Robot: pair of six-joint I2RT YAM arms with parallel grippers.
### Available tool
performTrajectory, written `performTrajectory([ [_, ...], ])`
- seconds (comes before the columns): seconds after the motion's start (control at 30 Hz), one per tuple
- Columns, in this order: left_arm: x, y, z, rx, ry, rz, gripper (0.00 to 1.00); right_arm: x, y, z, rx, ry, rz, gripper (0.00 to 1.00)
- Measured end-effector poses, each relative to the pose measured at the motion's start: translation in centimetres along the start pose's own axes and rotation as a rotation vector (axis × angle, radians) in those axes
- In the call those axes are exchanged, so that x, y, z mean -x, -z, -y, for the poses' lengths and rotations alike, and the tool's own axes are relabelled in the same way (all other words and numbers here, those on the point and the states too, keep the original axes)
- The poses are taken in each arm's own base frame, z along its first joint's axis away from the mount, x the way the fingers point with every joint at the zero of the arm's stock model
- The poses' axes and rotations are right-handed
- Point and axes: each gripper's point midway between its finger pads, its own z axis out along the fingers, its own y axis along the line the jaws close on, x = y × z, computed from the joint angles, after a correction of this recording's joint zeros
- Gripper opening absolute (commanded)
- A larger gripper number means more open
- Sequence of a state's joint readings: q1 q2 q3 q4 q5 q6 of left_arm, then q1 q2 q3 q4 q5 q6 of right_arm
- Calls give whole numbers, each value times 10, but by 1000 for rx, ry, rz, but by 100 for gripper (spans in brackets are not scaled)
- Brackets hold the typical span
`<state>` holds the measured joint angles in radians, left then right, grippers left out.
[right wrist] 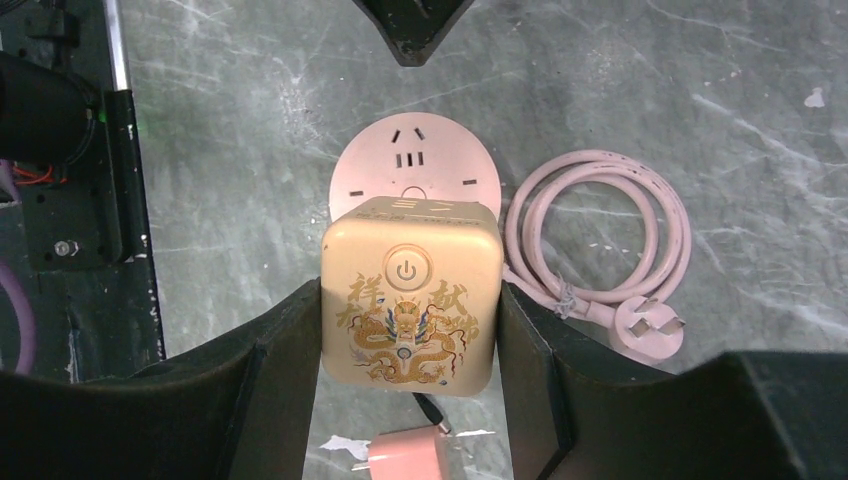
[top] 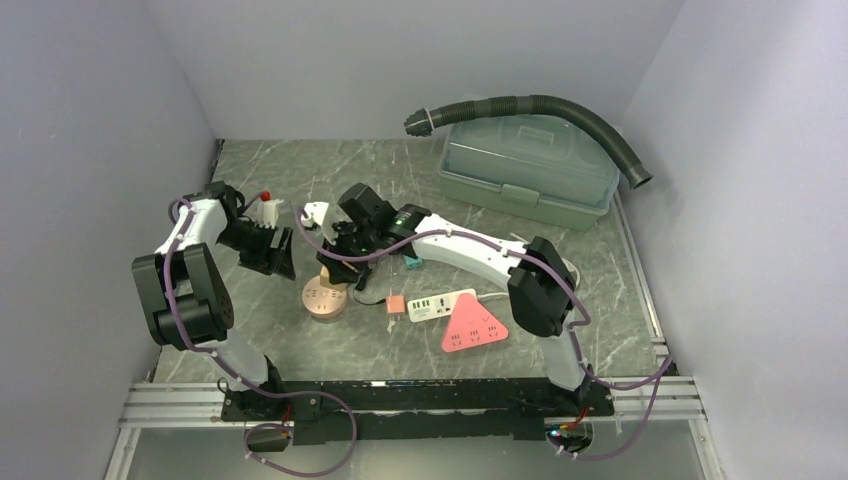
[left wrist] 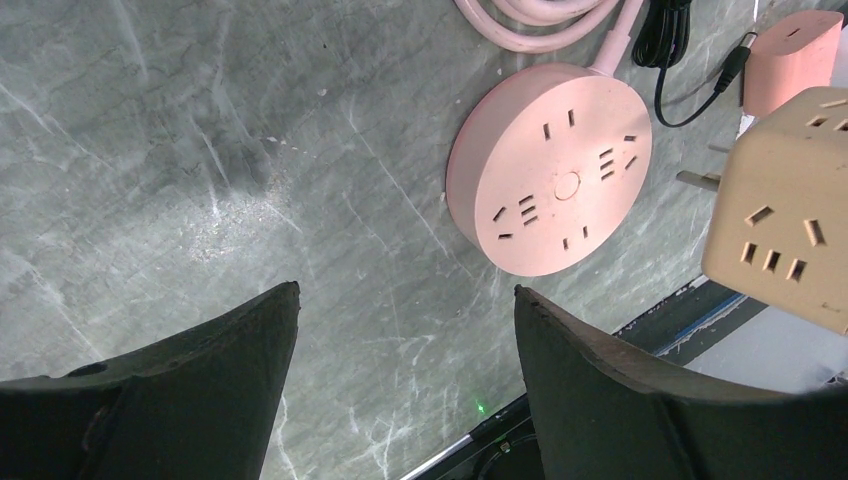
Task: Insert the plug
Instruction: Insert the plug into the socket.
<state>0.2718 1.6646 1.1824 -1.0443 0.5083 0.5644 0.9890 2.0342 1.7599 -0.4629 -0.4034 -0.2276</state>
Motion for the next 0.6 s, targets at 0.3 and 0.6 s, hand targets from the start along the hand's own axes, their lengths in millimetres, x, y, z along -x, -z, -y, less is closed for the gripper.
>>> performTrajectory([
  [0.3,1,0,-1,2,-2,3,83,-6,-5,-8,32,-2,-13,0],
  [0.6,1,0,-1,3,-3,4,83,-23,-15,-9,45,-19,-51,0],
])
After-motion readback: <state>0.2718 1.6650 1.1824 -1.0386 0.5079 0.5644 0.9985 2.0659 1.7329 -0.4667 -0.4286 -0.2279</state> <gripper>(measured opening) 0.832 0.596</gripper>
